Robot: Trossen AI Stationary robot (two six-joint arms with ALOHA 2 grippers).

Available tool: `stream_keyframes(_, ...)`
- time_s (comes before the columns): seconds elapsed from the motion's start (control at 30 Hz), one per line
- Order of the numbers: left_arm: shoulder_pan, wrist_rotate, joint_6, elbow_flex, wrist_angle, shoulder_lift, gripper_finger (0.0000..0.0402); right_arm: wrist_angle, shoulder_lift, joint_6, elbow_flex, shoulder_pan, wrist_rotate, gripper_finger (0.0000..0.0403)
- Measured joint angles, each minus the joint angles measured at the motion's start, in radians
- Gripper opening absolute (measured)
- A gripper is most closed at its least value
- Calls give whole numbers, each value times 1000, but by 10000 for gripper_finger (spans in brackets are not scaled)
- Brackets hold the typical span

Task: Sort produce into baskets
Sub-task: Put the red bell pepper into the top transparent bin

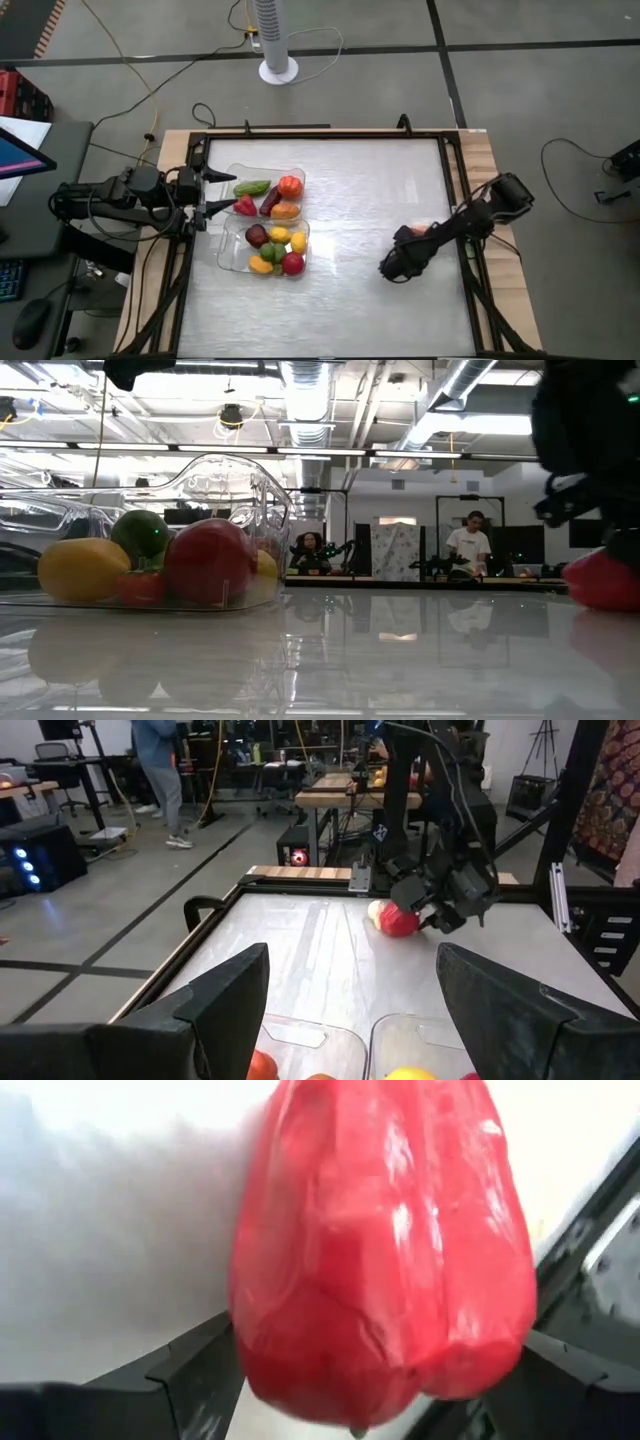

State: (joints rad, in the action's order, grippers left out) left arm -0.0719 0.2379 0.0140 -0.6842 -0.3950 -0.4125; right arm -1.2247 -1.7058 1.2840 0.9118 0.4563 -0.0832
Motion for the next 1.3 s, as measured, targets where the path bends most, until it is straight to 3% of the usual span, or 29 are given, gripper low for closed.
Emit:
stream_keyframes(0.13, 0, 0, -2, 0, 0, 0, 275, 28, 0, -19, 0, -47, -92, 365)
stream_keyframes(0.57, 0, 0, -3, 0, -2, 0, 275, 142, 0, -200, 25, -177, -253, 365)
stream_keyframes(0.9, 0, 1, -9, 0, 1, 0, 275, -153, 0, -223, 268, -225, -155, 365)
stream_keyframes(1.1, 0, 0, -6, 0, 0, 0, 275, -114, 0, -249, 328, -274, -163, 365)
stream_keyframes(1.3, 0, -22, -3, 0, -8, 0, 275, -11, 0, -309, 291, -323, -255, 365)
